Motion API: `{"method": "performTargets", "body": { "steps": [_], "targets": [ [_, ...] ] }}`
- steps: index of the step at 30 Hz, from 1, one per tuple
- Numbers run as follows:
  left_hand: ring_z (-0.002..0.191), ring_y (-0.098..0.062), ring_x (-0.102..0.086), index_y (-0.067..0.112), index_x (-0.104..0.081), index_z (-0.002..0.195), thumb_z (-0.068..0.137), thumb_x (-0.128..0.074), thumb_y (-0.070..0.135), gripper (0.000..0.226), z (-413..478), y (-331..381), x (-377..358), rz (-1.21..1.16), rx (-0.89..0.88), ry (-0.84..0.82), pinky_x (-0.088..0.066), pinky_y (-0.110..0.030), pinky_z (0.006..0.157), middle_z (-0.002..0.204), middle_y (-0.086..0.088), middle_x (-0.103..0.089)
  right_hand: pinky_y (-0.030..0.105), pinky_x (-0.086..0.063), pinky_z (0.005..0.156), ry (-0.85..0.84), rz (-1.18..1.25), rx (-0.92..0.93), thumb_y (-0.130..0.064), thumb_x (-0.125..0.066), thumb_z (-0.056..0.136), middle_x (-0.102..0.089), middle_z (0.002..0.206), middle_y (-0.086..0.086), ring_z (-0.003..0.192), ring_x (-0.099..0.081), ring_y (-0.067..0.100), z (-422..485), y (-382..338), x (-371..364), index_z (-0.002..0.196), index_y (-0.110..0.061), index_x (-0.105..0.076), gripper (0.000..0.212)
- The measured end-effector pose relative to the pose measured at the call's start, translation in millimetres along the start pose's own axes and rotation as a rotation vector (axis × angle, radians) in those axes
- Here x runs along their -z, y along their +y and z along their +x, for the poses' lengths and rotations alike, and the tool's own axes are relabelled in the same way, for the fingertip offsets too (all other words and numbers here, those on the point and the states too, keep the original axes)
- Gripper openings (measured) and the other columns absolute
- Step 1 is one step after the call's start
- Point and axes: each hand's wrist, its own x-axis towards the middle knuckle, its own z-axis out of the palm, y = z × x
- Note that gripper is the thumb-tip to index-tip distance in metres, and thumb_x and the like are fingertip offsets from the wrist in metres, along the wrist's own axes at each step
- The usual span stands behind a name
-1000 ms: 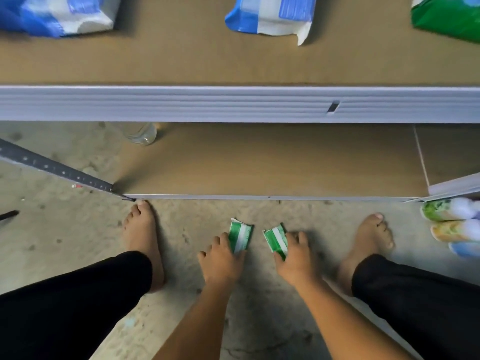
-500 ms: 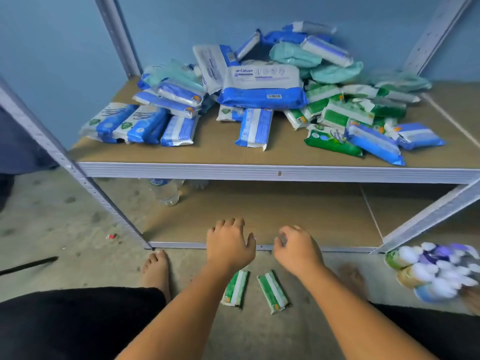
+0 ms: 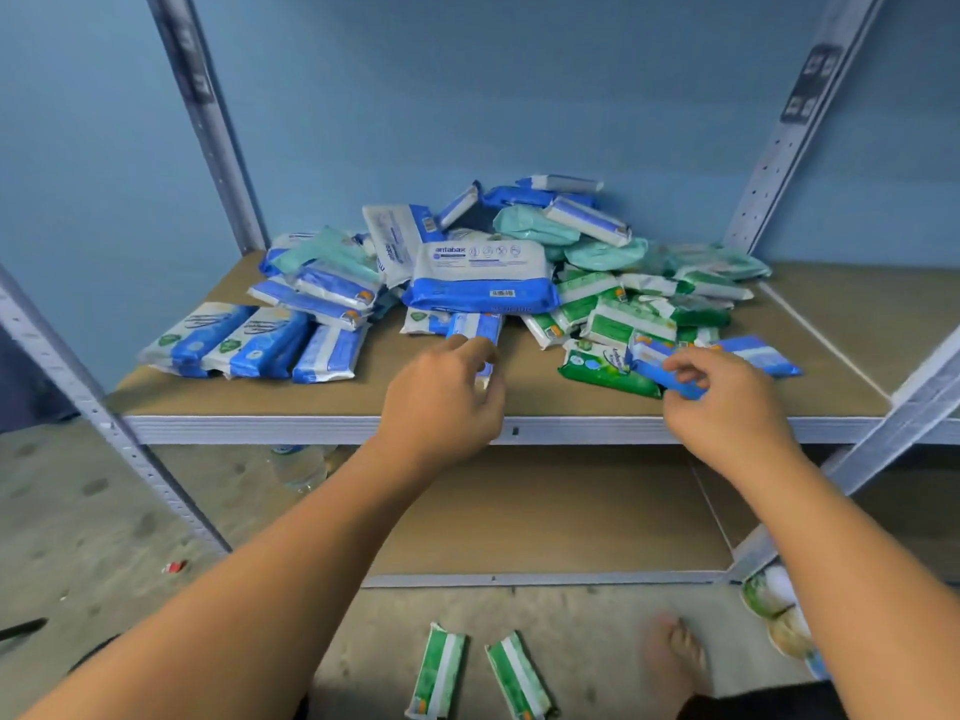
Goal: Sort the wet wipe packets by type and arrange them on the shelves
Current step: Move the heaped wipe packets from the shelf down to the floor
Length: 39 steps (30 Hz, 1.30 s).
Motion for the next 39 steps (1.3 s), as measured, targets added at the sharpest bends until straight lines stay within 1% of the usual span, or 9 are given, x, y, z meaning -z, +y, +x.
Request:
{"method": "performTargets", "body": {
  "steps": [6, 9, 11, 17, 21, 25, 28, 30, 39],
  "targets": [
    [0.109, -0.030, -0.056, 0.018, -0.060, 0.121, 0.088, -0.056, 0.056, 0.051, 43.6, -10.3, -22.0, 0.138, 0.140, -0.126, -0.051, -0.043, 0.086, 0.115, -0.006, -0.062, 0.054, -0.039, 0.103, -0.173, -0.278, -0.116, -0.031, -0.051, 0.051, -0.053, 0.130, -0.005, 0.119, -0.044, 0.033, 39.7, 9.4, -7.3, 0.134, -0.038, -0.054, 0.084],
    [0.115, -0.034, -0.054, 0.021, -0.050, 0.131, 0.085, -0.052, 0.070, 0.067, 50.1, -15.8, -34.2, 0.245, 0.248, -0.240, -0.050, -0.044, 0.089, 0.124, -0.009, -0.055, 0.051, -0.038, 0.102, -0.240, -0.350, -0.123, -0.032, -0.053, 0.053, -0.056, 0.119, -0.004, 0.118, -0.040, 0.032, 56.8, 5.4, -5.1, 0.128, -0.036, -0.058, 0.075],
    [0.109, -0.035, -0.057, 0.022, -0.048, 0.127, 0.084, -0.053, 0.072, 0.067, 54.4, -16.2, -40.1, 0.236, 0.281, -0.221, -0.049, -0.042, 0.082, 0.120, -0.011, -0.054, 0.045, -0.035, 0.097, -0.265, -0.386, -0.140, -0.030, -0.060, 0.061, -0.058, 0.110, -0.010, 0.116, -0.039, 0.029, 63.1, 0.6, -2.2, 0.114, -0.037, -0.062, 0.053],
    [0.103, -0.036, -0.059, 0.016, -0.041, 0.112, 0.082, -0.067, 0.054, 0.055, 65.6, -27.1, -48.8, 0.164, 0.329, -0.194, -0.043, -0.040, 0.077, 0.113, -0.010, -0.060, 0.047, -0.042, 0.096, -0.164, -0.146, -0.062, -0.026, -0.065, 0.068, -0.061, 0.087, -0.015, 0.099, -0.054, 0.024, 70.8, -11.8, -2.2, 0.094, -0.036, -0.063, 0.028],
    [0.098, -0.035, -0.059, 0.018, -0.042, 0.112, 0.080, -0.067, 0.045, 0.049, 65.7, -27.6, -39.4, 0.116, 0.362, -0.206, -0.045, -0.039, 0.074, 0.103, -0.006, -0.060, 0.048, -0.049, 0.092, -0.259, -0.151, 0.009, -0.025, -0.069, 0.068, -0.055, 0.104, -0.012, 0.100, -0.056, 0.022, 66.9, -14.4, -11.8, 0.110, -0.038, -0.065, 0.044],
    [0.096, -0.031, -0.059, 0.021, -0.043, 0.116, 0.076, -0.067, 0.038, 0.049, 60.2, -26.1, -28.2, 0.102, 0.352, -0.274, -0.050, -0.040, 0.078, 0.101, -0.001, -0.059, 0.050, -0.047, 0.099, -0.239, -0.201, -0.127, -0.031, -0.059, 0.053, -0.055, 0.126, -0.002, 0.117, -0.053, 0.026, 66.7, -12.0, -3.7, 0.126, -0.030, -0.060, 0.073],
    [0.093, -0.025, -0.053, 0.024, -0.044, 0.125, 0.077, -0.065, 0.032, 0.053, 57.3, -23.1, -18.5, 0.094, 0.344, -0.327, -0.047, -0.036, 0.079, 0.101, 0.004, -0.056, 0.051, -0.050, 0.092, -0.308, -0.290, -0.192, -0.032, -0.052, 0.047, -0.064, 0.093, 0.001, 0.098, -0.055, 0.031, 62.4, -7.4, 0.3, 0.087, -0.021, -0.063, 0.043],
    [0.095, -0.023, -0.053, 0.026, -0.046, 0.129, 0.077, -0.064, 0.027, 0.055, 55.6, -22.3, -11.4, 0.064, 0.340, -0.344, -0.048, -0.035, 0.081, 0.104, 0.004, -0.058, 0.050, -0.051, 0.089, -0.275, -0.266, -0.186, -0.033, -0.058, 0.050, -0.064, 0.082, 0.000, 0.089, -0.056, 0.029, 59.1, -5.6, -0.1, 0.079, -0.020, -0.064, 0.032],
    [0.117, -0.035, -0.053, 0.017, -0.044, 0.144, 0.083, -0.064, 0.010, 0.065, 54.7, -45.9, -14.0, -0.030, 0.211, -0.118, -0.041, -0.037, 0.089, 0.128, -0.015, -0.057, 0.047, -0.046, 0.095, -0.195, -0.162, 0.017, -0.045, -0.077, 0.076, -0.055, 0.112, -0.005, 0.111, -0.050, 0.023, 56.5, -20.9, -16.9, 0.114, -0.027, -0.065, 0.044]
  ]
}}
